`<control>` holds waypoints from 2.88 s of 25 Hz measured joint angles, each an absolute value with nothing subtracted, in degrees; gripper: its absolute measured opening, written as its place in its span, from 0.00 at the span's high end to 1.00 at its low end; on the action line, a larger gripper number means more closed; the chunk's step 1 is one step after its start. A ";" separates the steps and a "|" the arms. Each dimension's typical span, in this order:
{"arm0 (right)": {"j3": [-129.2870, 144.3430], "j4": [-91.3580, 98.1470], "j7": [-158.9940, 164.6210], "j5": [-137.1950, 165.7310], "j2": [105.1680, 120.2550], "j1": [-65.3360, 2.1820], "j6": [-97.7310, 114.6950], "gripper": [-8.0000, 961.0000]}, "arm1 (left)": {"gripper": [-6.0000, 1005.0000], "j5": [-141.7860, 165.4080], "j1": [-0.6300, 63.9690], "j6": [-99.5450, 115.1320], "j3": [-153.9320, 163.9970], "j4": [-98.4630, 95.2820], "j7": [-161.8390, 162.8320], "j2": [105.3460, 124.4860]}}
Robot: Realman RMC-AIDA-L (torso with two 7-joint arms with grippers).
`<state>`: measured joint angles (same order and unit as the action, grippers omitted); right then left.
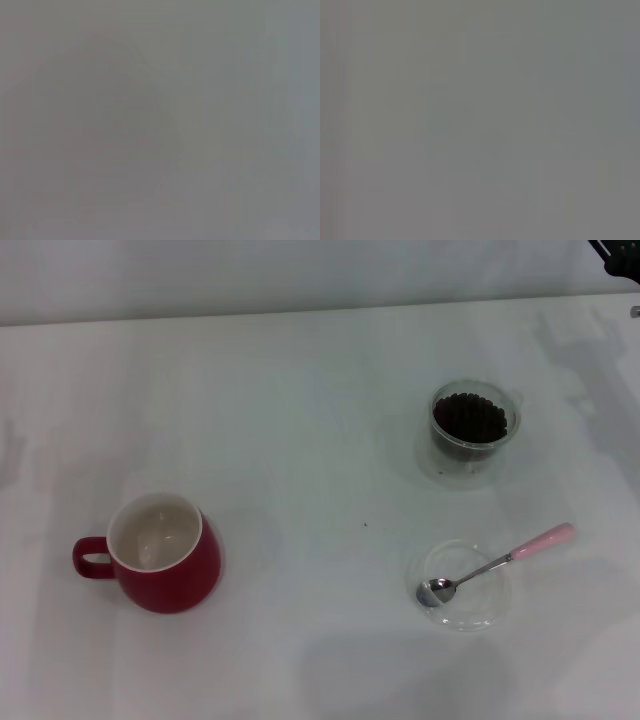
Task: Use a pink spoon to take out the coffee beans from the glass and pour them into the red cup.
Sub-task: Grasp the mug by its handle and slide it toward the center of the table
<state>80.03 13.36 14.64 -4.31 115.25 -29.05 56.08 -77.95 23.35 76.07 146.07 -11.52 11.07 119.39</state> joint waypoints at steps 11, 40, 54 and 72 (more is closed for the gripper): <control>79.82 13.43 14.80 -4.41 114.82 -28.91 55.51 0.10 | 0.12 -70.40 19.01 77.10 146.28 -13.13 11.16 119.47; 73.82 13.41 13.97 -4.30 111.43 -31.68 53.01 0.10 | 0.12 -57.18 -4.25 88.63 162.97 -16.04 10.27 119.21; 72.80 13.36 13.97 -4.70 111.61 -31.77 53.20 0.10 | 0.12 -55.85 2.12 81.78 163.04 -12.48 10.24 119.25; 71.44 13.35 14.03 -4.75 112.15 -30.93 53.65 0.10 | 0.12 -57.19 6.10 75.18 162.95 -12.42 10.28 119.26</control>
